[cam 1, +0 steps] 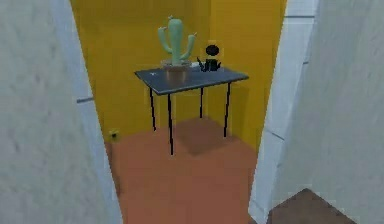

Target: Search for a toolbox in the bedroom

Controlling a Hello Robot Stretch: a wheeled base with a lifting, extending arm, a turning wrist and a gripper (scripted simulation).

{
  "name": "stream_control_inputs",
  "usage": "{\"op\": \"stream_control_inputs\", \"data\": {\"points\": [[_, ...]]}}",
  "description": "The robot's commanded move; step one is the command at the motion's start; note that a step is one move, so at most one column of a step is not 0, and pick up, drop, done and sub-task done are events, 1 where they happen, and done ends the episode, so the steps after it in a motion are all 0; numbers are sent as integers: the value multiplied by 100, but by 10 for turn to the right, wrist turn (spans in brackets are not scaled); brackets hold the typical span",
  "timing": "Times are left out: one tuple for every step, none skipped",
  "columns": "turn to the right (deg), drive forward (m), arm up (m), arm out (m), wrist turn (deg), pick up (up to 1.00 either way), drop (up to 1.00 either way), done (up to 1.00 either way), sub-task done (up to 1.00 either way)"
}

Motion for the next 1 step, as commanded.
{"op": "stream_control_inputs", "data": {"points": [[0,30,0,0,0,0,0,0,0]]}}
